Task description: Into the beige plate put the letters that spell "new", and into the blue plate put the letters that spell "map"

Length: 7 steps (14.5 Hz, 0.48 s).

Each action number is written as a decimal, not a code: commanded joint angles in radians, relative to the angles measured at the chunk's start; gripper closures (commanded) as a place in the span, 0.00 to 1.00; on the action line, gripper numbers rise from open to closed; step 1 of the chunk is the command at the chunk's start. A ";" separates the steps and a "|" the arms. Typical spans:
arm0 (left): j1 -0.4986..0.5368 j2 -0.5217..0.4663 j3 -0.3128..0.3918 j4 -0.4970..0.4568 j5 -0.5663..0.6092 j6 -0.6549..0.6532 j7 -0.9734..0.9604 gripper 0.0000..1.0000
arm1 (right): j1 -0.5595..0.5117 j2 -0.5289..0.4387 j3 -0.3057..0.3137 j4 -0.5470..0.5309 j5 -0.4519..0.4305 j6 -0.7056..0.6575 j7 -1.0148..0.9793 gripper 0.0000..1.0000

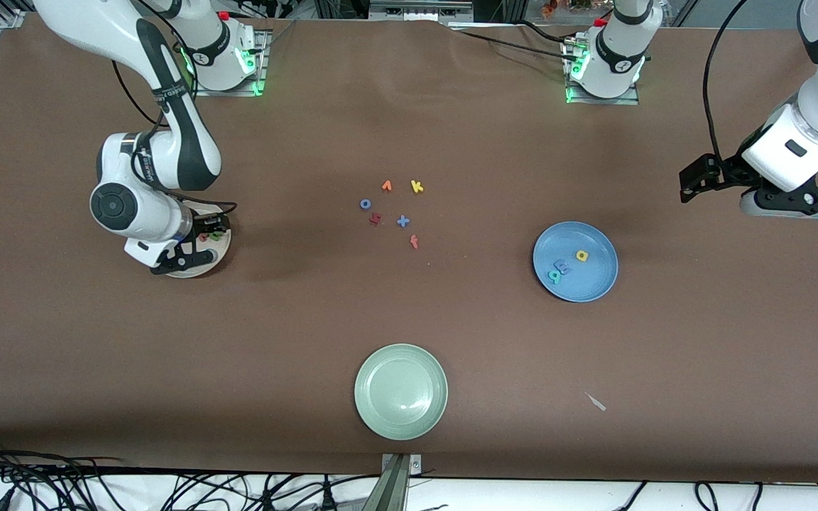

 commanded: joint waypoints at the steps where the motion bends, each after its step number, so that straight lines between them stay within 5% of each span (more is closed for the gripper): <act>1: -0.003 0.013 0.006 0.031 -0.028 -0.029 0.000 0.00 | 0.003 0.005 0.002 0.165 0.005 -0.218 0.001 0.00; 7: -0.003 0.013 0.006 0.033 -0.028 -0.029 0.002 0.00 | 0.022 -0.026 0.006 0.348 0.004 -0.481 0.024 0.00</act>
